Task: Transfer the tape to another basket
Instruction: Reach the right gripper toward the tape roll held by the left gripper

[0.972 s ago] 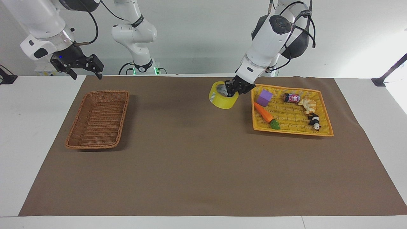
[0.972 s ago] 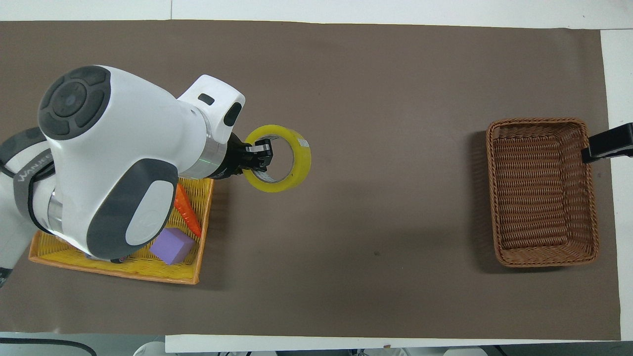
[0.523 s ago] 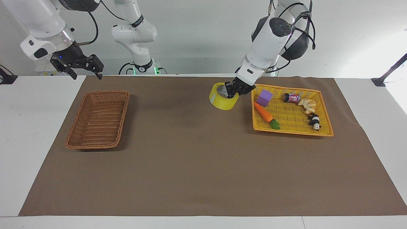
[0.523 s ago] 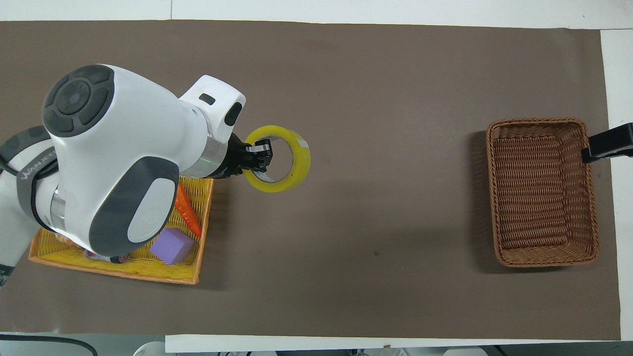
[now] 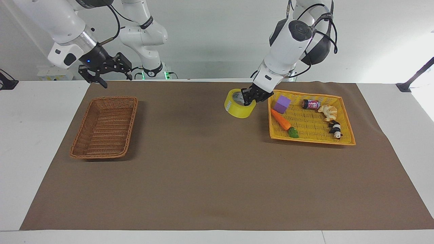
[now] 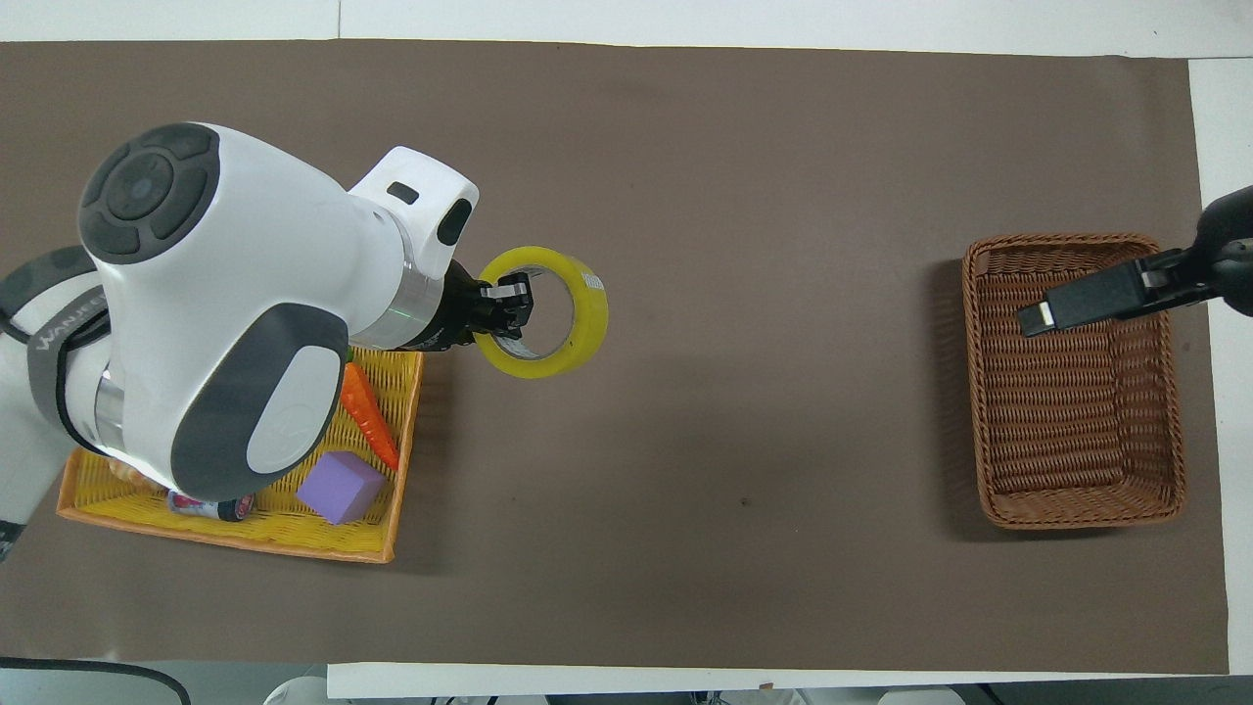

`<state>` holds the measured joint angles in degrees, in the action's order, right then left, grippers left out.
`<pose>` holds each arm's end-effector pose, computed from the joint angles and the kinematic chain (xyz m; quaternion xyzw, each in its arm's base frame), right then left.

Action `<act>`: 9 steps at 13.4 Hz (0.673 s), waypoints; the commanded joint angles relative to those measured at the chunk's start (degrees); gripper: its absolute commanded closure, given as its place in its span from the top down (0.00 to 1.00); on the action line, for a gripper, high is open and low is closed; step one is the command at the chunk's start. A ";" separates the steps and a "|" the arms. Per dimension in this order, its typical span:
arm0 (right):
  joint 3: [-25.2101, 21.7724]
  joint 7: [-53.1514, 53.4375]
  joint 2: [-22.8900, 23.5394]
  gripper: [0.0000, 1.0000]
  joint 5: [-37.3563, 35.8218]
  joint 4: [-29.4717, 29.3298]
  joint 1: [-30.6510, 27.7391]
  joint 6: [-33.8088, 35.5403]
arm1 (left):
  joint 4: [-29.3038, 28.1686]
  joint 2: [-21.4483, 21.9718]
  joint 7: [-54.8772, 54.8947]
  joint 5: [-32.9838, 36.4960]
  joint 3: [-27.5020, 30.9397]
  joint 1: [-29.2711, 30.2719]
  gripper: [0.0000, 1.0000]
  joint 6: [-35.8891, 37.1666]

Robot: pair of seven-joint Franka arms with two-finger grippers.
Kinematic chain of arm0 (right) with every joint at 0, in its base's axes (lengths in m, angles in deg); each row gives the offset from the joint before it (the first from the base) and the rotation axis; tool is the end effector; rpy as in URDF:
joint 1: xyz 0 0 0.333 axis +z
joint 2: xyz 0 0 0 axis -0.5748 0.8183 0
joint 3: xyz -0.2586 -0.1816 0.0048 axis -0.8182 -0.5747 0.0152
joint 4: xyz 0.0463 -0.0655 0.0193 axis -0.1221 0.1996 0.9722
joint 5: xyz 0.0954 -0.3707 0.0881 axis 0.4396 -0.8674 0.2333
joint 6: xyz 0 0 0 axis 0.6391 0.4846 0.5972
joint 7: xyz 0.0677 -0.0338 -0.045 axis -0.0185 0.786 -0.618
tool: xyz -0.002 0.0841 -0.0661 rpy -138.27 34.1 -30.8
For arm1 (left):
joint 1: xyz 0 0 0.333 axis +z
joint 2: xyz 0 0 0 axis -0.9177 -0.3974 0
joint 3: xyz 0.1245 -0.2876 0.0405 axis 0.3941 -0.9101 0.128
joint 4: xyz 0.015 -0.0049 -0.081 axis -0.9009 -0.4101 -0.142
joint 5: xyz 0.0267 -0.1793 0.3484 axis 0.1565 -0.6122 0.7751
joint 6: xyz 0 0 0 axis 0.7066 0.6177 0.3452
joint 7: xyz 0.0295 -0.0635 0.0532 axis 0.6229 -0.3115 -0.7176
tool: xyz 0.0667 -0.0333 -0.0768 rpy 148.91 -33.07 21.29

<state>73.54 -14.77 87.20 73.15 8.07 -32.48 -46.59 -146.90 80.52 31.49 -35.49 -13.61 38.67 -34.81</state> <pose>0.5251 0.0376 0.6371 -0.9775 -0.0995 0.0520 0.1786 0.4771 -0.3353 0.5292 0.9885 0.0683 -0.0434 0.1276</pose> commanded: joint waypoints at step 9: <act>4.27 -3.49 3.66 1.00 48.91 21.20 14.53 -35.14 | -0.13 0.45 1.31 -0.99 0.10 1.46 0.00 1.42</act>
<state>78.13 -14.81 88.43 117.46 28.46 -18.48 -79.91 -147.09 80.52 31.76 -35.49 -13.45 39.69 -34.29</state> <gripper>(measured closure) 0.000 0.775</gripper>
